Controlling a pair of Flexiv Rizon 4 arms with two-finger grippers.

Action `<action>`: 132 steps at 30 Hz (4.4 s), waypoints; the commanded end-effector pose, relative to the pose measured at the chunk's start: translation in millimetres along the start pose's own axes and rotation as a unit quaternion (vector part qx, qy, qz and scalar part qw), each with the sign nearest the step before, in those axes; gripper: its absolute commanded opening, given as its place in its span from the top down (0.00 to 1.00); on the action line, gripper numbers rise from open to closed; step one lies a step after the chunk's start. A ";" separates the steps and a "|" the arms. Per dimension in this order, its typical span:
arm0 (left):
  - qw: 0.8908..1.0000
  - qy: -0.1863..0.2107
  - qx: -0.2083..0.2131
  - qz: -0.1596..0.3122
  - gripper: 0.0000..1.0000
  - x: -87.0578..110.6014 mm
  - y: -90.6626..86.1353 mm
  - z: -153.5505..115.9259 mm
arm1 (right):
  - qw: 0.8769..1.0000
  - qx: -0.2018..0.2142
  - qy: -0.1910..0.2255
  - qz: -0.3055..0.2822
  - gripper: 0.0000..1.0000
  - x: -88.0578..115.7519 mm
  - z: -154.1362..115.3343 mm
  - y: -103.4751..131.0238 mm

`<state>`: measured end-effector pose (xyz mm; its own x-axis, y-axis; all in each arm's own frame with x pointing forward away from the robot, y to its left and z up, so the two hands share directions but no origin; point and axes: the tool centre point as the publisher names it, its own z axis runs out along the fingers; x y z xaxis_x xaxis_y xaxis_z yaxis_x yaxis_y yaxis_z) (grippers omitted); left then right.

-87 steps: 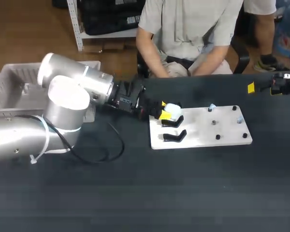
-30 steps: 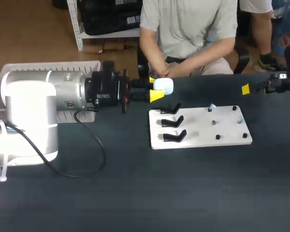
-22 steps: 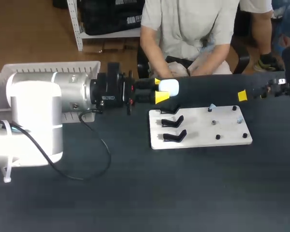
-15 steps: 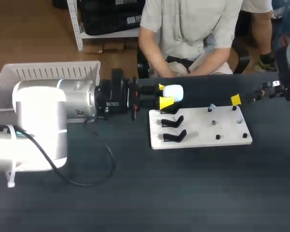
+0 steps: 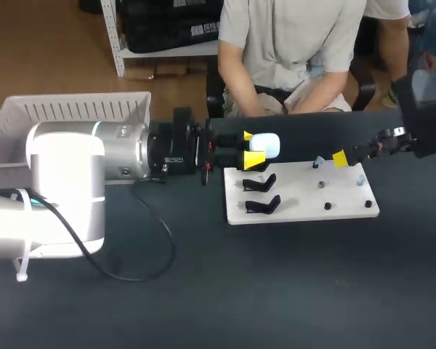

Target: Pick up each earbud case from the left stands, insert the matching earbuds, close the lid, and place the case in the box.

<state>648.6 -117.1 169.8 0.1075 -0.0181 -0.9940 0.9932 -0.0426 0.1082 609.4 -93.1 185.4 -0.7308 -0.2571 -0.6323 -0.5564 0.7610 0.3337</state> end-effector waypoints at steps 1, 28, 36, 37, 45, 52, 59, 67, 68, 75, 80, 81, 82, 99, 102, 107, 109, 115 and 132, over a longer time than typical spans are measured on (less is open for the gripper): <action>1.000 -0.001 0.004 0.000 1.00 4.0 3.3 3.4 | 1.000 0.004 0.006 -0.001 0.00 1.3 -0.3 5.6; 1.000 0.000 0.006 0.003 1.00 7.4 3.4 7.7 | 0.999 -0.012 0.048 -0.018 0.00 -30.1 54.0 40.7; 1.000 0.000 0.006 0.003 1.00 7.4 3.4 7.7 | 0.998 -0.014 0.056 -0.020 0.00 -39.1 67.6 43.5; 1.000 0.000 0.006 0.003 1.00 7.4 3.4 7.7 | 0.998 -0.014 0.056 -0.020 0.00 -39.9 68.5 44.4; 1.000 0.000 0.006 0.003 1.00 7.4 3.4 7.7 | 0.998 -0.016 0.059 -0.023 0.00 -44.1 72.9 48.9; 1.000 0.000 0.006 0.003 1.00 7.4 3.4 7.7 | 0.997 -0.016 0.066 -0.023 0.00 -46.2 77.4 49.6; 1.000 0.000 0.006 0.003 1.00 7.4 3.4 7.7 | 0.997 -0.013 0.072 -0.022 0.00 -46.3 81.8 48.1; 1.000 0.000 0.006 0.003 1.00 7.4 3.4 7.7 | 0.998 -0.006 0.066 -0.019 0.00 -53.1 78.3 44.3; 1.000 0.000 0.006 0.003 1.00 7.4 3.4 7.7 | 0.998 -0.005 0.063 -0.019 0.00 -54.6 76.5 43.8; 1.000 0.000 0.006 0.003 1.00 7.4 3.4 7.7 | 0.999 0.010 0.037 -0.019 0.00 -67.6 63.7 39.6; 1.000 0.000 0.006 0.003 1.00 7.4 3.4 7.7 | 0.997 0.056 0.031 -0.040 0.00 -76.0 42.6 27.0; 1.000 0.000 0.006 0.003 1.00 7.4 3.4 7.7 | 0.997 0.059 0.033 -0.037 0.00 -76.2 40.0 23.7; 1.000 0.000 0.006 0.003 1.00 7.4 3.4 7.7 | 0.997 0.066 0.039 -0.029 0.00 -75.7 36.4 17.7; 1.000 0.000 0.006 0.003 1.00 7.4 3.4 7.7 | 0.945 0.216 0.244 0.018 0.00 -11.6 34.8 -85.3; 1.000 0.000 0.006 0.003 1.00 7.4 3.4 7.7 | 0.937 0.216 0.274 0.034 0.00 -0.5 42.1 -102.3; 1.000 0.000 0.006 0.003 1.00 7.4 3.4 7.7 | 0.923 0.229 0.307 0.033 0.00 12.4 51.6 -120.0; 1.000 0.000 0.006 0.003 1.00 7.4 3.4 7.7 | 0.921 0.227 0.314 0.036 0.05 15.4 56.0 -122.5; 1.000 0.000 0.006 0.003 1.00 7.4 3.4 7.7 | 0.915 0.230 0.327 0.050 0.18 22.7 69.1 -135.9; 1.000 0.000 0.006 0.003 1.00 7.4 3.4 7.7 | 0.891 0.292 0.321 0.131 0.43 37.6 92.8 -156.3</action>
<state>651.6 -124.9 163.6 0.1124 -0.0163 -0.9935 0.9921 -0.0538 0.1131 703.2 -167.0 47.0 -0.9808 -0.1947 0.0116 -0.1943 0.9700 -0.1459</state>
